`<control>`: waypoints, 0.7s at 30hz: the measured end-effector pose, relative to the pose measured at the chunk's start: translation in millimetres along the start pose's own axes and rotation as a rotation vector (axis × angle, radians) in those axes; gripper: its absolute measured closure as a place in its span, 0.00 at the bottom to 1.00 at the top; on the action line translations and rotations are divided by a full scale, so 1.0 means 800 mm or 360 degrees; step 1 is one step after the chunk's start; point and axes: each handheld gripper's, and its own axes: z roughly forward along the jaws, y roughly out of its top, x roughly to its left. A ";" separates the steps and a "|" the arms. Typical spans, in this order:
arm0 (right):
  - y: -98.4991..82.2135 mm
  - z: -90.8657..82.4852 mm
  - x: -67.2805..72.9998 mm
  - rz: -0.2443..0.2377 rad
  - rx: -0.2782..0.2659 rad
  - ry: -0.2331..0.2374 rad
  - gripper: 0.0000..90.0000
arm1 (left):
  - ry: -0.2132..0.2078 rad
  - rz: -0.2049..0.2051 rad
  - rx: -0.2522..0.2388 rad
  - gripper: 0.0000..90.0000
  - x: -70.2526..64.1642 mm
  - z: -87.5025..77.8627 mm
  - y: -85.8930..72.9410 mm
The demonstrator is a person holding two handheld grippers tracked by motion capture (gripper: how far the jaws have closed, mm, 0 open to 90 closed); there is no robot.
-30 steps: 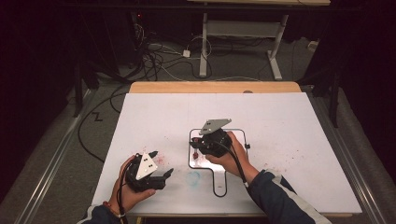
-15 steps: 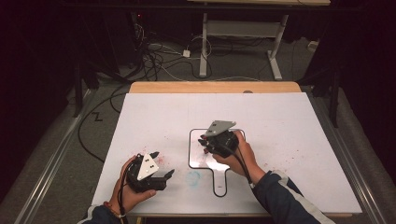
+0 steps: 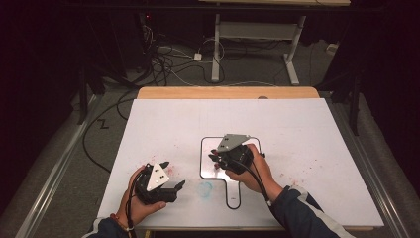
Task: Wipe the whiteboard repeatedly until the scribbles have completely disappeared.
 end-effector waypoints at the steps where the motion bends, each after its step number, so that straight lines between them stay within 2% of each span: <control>1: 0.000 -0.001 0.003 0.0016 -0.0011 0.0076 0.90 | -0.0004 -0.0005 -0.0002 0.22 0.000 0.000 0.000; 2: 0.001 -0.002 0.009 0.0013 -0.0011 0.0117 0.90 | -0.0005 -0.0009 -0.0003 0.22 0.000 0.000 0.000; 4: 0.002 -0.004 0.018 -0.0023 -0.0004 0.0148 0.90 | -0.0004 -0.0009 -0.0002 0.22 0.000 0.000 0.000; 7: 0.002 -0.005 0.015 -0.0011 0.0002 0.0145 0.90 | -0.0003 -0.0007 -0.0004 0.22 0.000 -0.001 0.000; 10: -0.001 -0.005 0.006 -0.0004 0.0013 0.0054 0.90 | -0.0005 -0.0008 -0.0003 0.22 0.000 0.000 0.000; 11: -0.003 -0.005 0.002 0.0017 0.0010 0.0052 0.90 | -0.0006 -0.0007 -0.0002 0.22 0.000 0.000 0.000; 13: -0.004 -0.005 -0.004 -0.0007 0.0022 -0.0027 0.90 | -0.0009 -0.0006 0.0001 0.22 0.000 0.001 0.000; 16: -0.006 -0.001 -0.016 -0.0003 0.0006 -0.0102 0.90 | -0.0013 -0.0005 0.0007 0.22 0.000 0.001 0.000; 19: -0.005 0.008 -0.032 0.0024 -0.0024 -0.0143 0.90 | -0.0015 -0.0004 0.0005 0.22 -0.001 0.002 0.001; 21: -0.004 0.014 -0.044 0.0099 -0.0053 -0.0129 0.90 | -0.0016 0.0001 0.0009 0.22 0.000 0.002 0.000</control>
